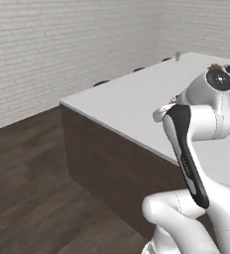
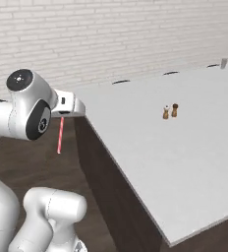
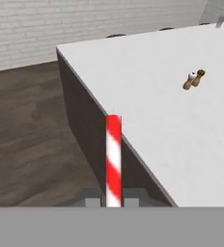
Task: Take a straw from the drawer in front and place it inside the glass cup on the dining counter.
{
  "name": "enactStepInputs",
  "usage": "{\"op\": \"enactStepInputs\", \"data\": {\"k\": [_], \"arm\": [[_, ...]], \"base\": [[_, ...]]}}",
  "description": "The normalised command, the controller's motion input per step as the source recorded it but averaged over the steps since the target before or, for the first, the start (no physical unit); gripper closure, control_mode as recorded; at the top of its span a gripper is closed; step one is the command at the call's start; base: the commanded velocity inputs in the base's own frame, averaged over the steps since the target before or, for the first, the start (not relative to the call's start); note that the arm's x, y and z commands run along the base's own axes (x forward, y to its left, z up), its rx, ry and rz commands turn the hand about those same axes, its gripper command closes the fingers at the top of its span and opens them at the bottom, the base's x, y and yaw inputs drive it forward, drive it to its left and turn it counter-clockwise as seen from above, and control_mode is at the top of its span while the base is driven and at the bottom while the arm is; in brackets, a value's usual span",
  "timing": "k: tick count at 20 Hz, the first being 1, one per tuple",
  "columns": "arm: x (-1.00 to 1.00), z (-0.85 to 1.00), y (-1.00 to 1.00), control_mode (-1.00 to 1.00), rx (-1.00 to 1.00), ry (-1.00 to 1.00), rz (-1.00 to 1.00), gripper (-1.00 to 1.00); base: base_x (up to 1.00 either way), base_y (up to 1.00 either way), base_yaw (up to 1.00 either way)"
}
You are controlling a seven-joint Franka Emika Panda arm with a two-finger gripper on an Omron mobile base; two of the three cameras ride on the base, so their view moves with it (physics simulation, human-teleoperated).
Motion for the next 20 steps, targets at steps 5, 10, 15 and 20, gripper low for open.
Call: {"op": "enactStepInputs", "data": {"k": [5, 10, 15, 20], "arm": [[0.0, 0.0, 0.0, 1.0, 0.0, 0.0, 0.0, 1.0], [0.0, 0.0, 0.0, 1.0, 0.0, 0.0, 0.0, 1.0], [0.0, 0.0, 0.0, 1.0, 0.0, 0.0, 0.0, 1.0], [0.0, 0.0, 0.0, 1.0, 0.0, 0.0, 0.0, 1.0]], "base": [[0.87, 1.0, -0.33], [0.68, 1.0, -0.32], [0.62, 1.0, -0.3], [0.65, 1.0, -0.3]]}}
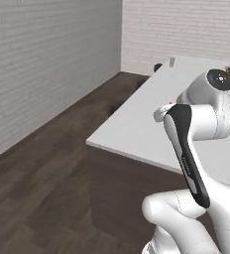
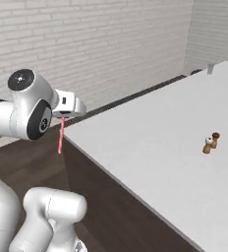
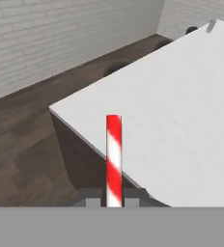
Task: Take a straw from the drawer in front and place it inside the glass cup on the dining counter.
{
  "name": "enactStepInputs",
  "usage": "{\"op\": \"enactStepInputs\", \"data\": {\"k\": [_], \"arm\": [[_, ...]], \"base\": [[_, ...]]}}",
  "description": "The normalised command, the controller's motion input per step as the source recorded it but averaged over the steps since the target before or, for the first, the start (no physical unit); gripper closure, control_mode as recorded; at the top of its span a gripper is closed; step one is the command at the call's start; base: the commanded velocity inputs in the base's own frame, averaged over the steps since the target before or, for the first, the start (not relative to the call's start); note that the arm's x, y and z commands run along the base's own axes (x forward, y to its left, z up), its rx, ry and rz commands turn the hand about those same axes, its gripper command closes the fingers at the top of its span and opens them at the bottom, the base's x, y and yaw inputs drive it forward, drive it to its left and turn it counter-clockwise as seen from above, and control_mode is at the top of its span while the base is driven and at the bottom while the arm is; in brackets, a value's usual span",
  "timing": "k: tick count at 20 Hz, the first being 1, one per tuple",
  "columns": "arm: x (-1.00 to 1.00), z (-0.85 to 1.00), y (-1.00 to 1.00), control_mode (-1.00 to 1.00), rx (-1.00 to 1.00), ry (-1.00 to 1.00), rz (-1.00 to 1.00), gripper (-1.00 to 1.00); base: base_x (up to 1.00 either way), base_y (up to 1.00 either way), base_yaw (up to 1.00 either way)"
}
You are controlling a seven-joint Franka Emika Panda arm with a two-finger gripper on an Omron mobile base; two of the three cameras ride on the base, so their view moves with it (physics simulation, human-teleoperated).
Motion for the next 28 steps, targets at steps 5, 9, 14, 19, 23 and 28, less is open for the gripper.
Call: {"op": "enactStepInputs", "data": {"k": [5, 9, 14, 19, 23, 28], "arm": [[0.0, 0.0, 0.0, 1.0, 0.0, 0.0, 0.0, 1.0], [0.0, 0.0, 0.0, 1.0, 0.0, 0.0, 0.0, 1.0], [0.0, 0.0, 0.0, 1.0, 0.0, 0.0, 0.0, 1.0], [0.0, 0.0, 0.0, 1.0, 0.0, 0.0, 0.0, 1.0], [0.0, 0.0, 0.0, 1.0, 0.0, 0.0, 0.0, 1.0], [0.0, 0.0, 0.0, 1.0, 0.0, 0.0, 0.0, 1.0]], "base": [[0.64, 1.0, -0.31], [0.5, 1.0, -0.32], [0.43, 1.0, -0.32], [0.35, 1.0, -0.36], [0.37, 1.0, -0.41], [0.43, 1.0, -0.45]]}}
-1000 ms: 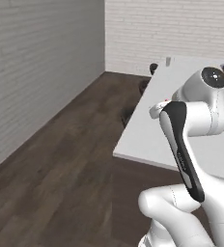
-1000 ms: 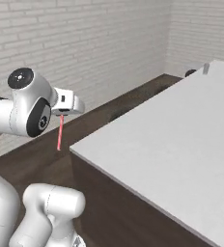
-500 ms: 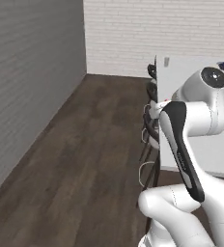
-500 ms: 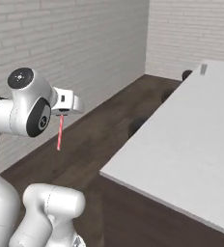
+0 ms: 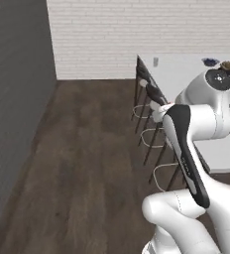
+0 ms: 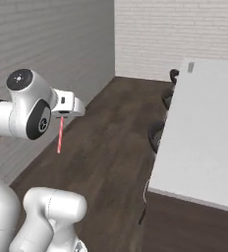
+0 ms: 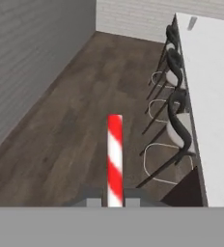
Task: Take a straw from the drawer in front and place it inside the glass cup on the dining counter.
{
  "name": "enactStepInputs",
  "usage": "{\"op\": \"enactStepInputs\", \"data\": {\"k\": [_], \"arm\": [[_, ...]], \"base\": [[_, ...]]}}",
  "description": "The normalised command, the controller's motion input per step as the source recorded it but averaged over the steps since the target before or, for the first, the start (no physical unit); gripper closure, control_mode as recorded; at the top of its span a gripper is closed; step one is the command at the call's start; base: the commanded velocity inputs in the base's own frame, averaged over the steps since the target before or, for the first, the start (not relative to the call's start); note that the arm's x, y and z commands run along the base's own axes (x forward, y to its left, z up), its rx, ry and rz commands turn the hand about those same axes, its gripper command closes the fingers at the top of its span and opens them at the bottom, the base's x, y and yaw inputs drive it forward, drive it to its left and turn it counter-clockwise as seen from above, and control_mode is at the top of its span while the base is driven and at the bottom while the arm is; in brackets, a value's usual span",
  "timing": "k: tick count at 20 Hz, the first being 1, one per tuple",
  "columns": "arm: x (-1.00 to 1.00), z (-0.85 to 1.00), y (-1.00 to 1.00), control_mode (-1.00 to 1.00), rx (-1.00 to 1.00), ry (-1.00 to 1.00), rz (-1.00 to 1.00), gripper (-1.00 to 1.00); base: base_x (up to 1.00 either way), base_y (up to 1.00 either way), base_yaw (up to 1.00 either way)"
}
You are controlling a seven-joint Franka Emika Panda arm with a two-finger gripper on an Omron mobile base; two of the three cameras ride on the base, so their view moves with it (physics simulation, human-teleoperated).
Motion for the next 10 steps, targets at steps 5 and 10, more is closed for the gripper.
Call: {"op": "enactStepInputs", "data": {"k": [5, 10], "arm": [[0.0, 0.0, 0.0, 1.0, 0.0, 0.0, 0.0, 1.0], [0.0, 0.0, 0.0, 1.0, 0.0, 0.0, 0.0, 1.0]], "base": [[0.57, 1.0, -0.49], [0.7, 1.0, -0.5]]}}
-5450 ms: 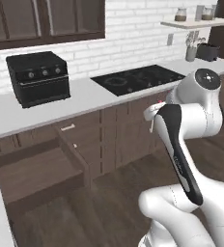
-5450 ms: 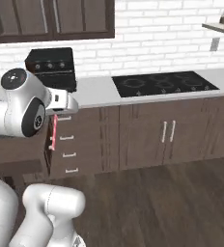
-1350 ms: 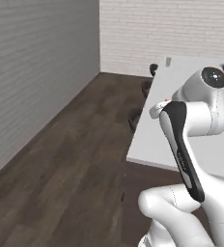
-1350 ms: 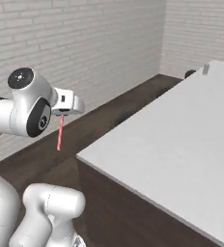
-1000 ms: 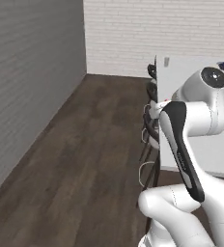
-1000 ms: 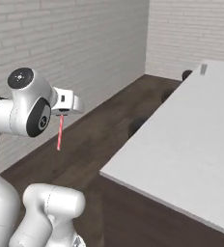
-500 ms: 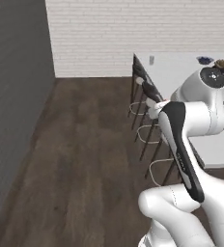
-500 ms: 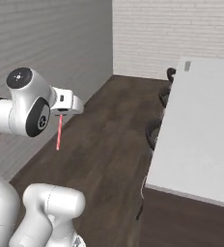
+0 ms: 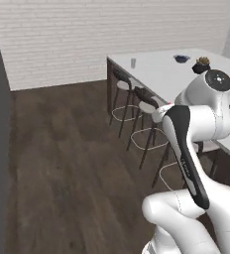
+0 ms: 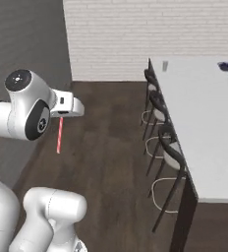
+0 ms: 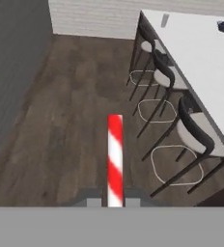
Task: Take a straw from the drawer in front and place it inside the glass cup on the dining counter.
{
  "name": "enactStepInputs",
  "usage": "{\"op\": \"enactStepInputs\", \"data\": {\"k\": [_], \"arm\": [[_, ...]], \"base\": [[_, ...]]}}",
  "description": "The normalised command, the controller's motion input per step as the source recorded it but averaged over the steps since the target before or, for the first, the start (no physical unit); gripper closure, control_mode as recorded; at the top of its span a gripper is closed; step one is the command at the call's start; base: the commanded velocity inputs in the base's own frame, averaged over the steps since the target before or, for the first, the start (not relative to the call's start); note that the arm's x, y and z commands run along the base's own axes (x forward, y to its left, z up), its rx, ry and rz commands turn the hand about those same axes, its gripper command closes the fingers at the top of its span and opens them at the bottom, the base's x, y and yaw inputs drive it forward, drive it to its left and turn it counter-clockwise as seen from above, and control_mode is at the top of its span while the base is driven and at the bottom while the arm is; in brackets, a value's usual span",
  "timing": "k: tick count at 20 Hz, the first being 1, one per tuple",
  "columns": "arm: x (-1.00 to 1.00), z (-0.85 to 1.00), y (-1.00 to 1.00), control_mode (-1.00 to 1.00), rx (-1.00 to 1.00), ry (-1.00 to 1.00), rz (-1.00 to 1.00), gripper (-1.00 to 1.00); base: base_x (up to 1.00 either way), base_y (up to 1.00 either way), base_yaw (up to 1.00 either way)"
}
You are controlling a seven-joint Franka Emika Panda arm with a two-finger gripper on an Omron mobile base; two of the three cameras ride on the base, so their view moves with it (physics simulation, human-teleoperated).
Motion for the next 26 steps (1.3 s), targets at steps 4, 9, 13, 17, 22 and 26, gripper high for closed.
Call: {"op": "enactStepInputs", "data": {"k": [4, 9, 13, 17, 22, 26], "arm": [[0.0, 0.0, 0.0, 1.0, 0.0, 0.0, 0.0, 1.0], [0.0, 0.0, 0.0, 1.0, 0.0, 0.0, 0.0, 1.0], [0.0, 0.0, 0.0, 1.0, 0.0, 0.0, 0.0, 1.0], [0.0, 0.0, 0.0, 1.0, 0.0, 0.0, 0.0, 1.0], [0.0, 0.0, 0.0, 1.0, 0.0, 0.0, 0.0, 1.0], [0.0, 0.0, 0.0, 1.0, 0.0, 0.0, 0.0, 1.0]], "base": [[0.86, 1.0, -0.5], [1.0, 1.0, -0.47], [1.0, 1.0, -0.46], [1.0, 1.0, -0.47], [1.0, 1.0, -0.47], [0.91, 1.0, -0.47]]}}
